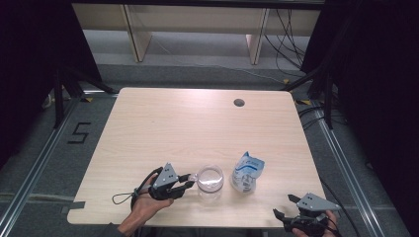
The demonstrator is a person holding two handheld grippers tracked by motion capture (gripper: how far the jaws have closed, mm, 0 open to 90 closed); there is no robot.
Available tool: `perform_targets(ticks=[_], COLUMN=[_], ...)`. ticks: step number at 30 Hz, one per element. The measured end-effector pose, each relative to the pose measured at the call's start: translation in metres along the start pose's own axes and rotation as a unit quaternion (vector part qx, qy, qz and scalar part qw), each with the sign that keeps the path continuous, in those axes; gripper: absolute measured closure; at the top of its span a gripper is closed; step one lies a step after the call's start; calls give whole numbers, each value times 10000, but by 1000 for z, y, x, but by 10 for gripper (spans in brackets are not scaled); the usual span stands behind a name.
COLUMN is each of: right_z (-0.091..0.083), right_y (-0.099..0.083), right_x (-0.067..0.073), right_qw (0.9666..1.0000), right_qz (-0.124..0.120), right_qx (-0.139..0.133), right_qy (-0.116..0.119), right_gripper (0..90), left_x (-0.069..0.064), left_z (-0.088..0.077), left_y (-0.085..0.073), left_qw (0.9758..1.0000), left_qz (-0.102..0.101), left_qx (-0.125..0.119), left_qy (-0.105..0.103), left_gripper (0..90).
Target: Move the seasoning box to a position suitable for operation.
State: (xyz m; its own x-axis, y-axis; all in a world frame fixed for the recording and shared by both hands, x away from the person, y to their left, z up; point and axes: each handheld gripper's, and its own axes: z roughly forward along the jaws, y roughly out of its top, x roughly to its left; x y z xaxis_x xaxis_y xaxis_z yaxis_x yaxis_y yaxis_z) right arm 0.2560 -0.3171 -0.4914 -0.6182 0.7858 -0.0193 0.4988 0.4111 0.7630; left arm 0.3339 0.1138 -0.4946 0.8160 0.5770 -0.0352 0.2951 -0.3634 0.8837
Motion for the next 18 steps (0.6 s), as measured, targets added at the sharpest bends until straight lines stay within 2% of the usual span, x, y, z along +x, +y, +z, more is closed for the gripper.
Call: perform_targets(ticks=[2, 4, 7, 8, 11, 15, 16, 18], right_z=[0, 0, 0, 0, 0, 0, 0, 0], right_y=[0, 0, 0, 0, 0, 0, 0, 0], right_x=[0, 0, 0, 0, 0, 0, 3, 1], right_qw=[10000, 10000, 10000, 10000, 10000, 10000, 9998, 9999], right_qz=[12, -3, -2, 0, -4, 11, 164, 76], right_qx=[10, 1, 5, 2, -7, 1, -10, -40], right_qy=[6, -1, -1, -2, -11, 43, 112, 119], right_gripper=[259, 259, 259, 259, 259, 259, 259, 259], left_x=[1, 1, 0, 1, -1, -1, -2, -2], left_z=[0, 0, -1, -2, -6, -12, -16, -18], left_y=[0, 0, -1, -1, -2, -3, -3, -2], left_qw=[10000, 9998, 9995, 9998, 9998, 9996, 9994, 9993], left_qz=[-5, -178, -277, -164, -171, -267, -313, -333], left_qx=[-5, -30, -28, -26, -16, -72, -114, -130], left_qy=[-36, -67, -116, -100, -60, -60, -36, -62], left_gripper=[732, 720, 697, 638, 598, 557, 549, 542])
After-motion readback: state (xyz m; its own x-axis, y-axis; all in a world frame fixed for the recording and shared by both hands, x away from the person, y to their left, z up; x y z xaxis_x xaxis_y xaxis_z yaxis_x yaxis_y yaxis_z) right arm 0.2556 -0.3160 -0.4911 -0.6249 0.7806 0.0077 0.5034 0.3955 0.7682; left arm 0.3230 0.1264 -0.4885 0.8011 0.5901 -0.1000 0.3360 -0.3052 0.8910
